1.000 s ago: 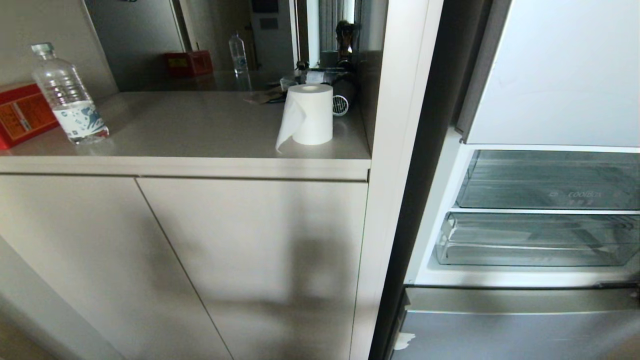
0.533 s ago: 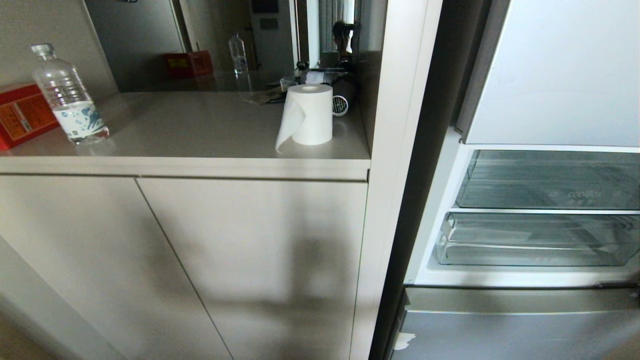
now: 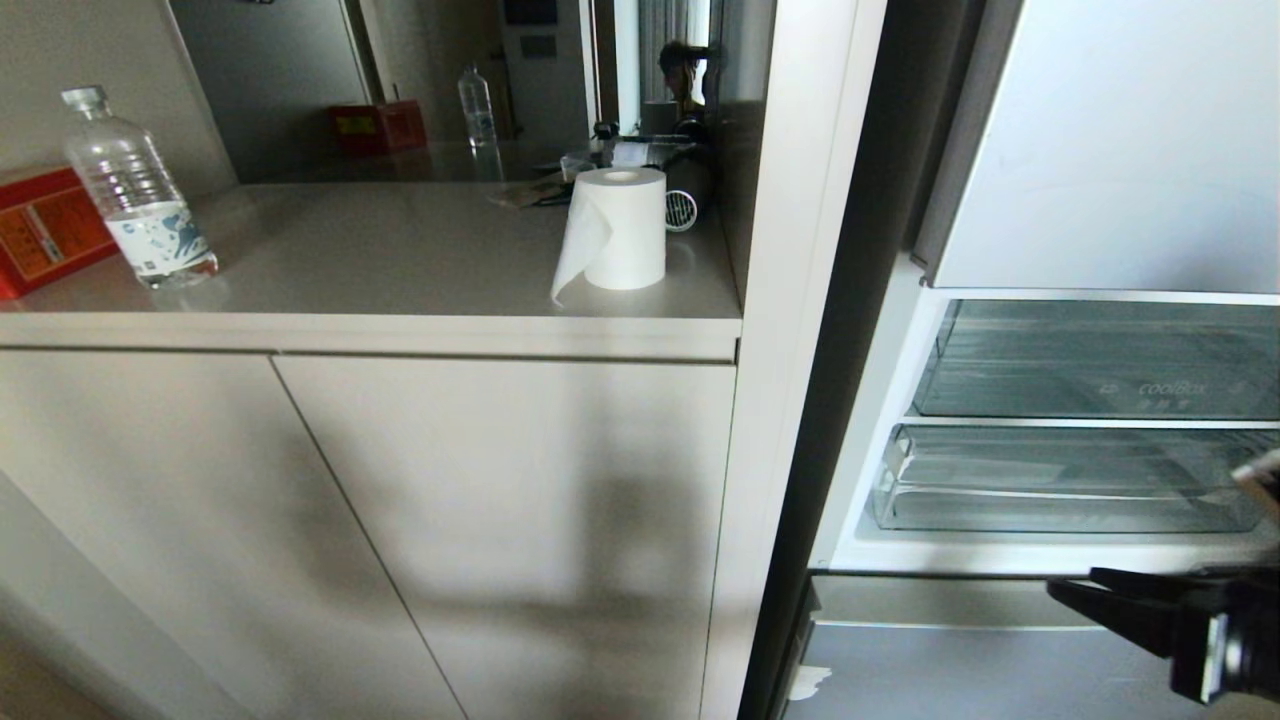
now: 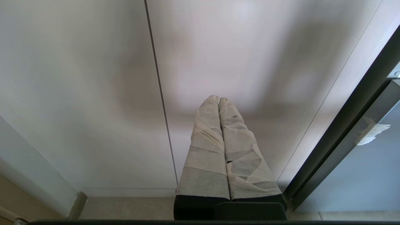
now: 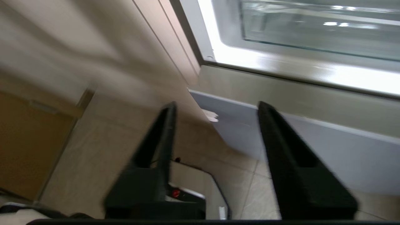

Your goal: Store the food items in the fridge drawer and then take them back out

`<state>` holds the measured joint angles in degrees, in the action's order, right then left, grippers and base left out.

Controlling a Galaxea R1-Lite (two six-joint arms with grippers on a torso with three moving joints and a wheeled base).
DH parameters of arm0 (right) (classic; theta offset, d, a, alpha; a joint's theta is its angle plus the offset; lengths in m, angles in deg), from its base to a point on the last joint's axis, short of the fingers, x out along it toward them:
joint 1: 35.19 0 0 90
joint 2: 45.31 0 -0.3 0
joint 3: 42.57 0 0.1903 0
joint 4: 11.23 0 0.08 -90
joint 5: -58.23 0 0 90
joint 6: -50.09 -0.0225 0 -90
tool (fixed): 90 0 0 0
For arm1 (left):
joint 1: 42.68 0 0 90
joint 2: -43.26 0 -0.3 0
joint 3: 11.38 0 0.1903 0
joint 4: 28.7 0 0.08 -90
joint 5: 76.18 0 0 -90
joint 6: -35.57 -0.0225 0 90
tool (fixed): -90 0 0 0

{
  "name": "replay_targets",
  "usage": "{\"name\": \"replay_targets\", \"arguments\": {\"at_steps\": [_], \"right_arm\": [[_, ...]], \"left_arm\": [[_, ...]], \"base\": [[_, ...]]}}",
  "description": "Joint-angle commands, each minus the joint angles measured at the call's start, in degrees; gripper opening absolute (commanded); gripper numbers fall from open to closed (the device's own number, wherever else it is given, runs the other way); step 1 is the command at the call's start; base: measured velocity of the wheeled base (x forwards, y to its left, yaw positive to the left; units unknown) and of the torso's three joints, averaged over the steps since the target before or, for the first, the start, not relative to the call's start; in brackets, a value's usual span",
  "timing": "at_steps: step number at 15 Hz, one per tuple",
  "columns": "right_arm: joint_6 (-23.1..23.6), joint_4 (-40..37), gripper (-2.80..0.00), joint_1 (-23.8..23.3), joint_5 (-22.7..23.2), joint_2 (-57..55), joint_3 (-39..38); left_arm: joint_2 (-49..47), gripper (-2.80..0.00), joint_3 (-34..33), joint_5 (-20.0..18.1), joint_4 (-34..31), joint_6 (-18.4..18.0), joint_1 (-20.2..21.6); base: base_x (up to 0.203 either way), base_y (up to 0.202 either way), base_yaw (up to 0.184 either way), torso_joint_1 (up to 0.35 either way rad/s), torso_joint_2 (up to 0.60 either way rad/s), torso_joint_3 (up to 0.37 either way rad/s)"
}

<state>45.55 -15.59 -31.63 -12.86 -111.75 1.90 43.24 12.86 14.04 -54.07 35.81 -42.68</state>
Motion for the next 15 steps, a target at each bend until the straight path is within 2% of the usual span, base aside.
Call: {"name": "replay_targets", "arguments": {"at_steps": [1, 3, 7, 10, 15], "right_arm": [[-0.2, 10.11, 0.0, 1.58, 0.16, -17.97, 0.72], [-0.48, 26.23, 0.0, 2.66, -0.39, -26.62, 0.59], [0.51, 46.1, 0.0, 3.26, -6.16, -36.02, -1.33], [2.97, 53.5, 0.0, 4.39, -13.77, -40.44, -1.41], [2.87, 56.04, 0.0, 6.72, -15.97, -43.55, -1.2]], "left_arm": [[0.02, -2.8, 0.0, 0.04, -0.02, 0.02, 0.0], [0.02, -2.8, 0.0, 0.04, -0.02, 0.02, 0.0], [0.02, -2.8, 0.0, 0.04, -0.02, 0.02, 0.0], [0.02, -2.8, 0.0, 0.04, -0.02, 0.02, 0.0], [0.02, -2.8, 0.0, 0.04, -0.02, 0.02, 0.0]], "base": [[0.0, 0.0, 0.0, 0.0, 0.0, 0.0], [0.0, 0.0, 0.0, 0.0, 0.0, 0.0], [0.0, 0.0, 0.0, 0.0, 0.0, 0.0], [0.0, 0.0, 0.0, 0.0, 0.0, 0.0], [0.0, 0.0, 0.0, 0.0, 0.0, 0.0]]}}
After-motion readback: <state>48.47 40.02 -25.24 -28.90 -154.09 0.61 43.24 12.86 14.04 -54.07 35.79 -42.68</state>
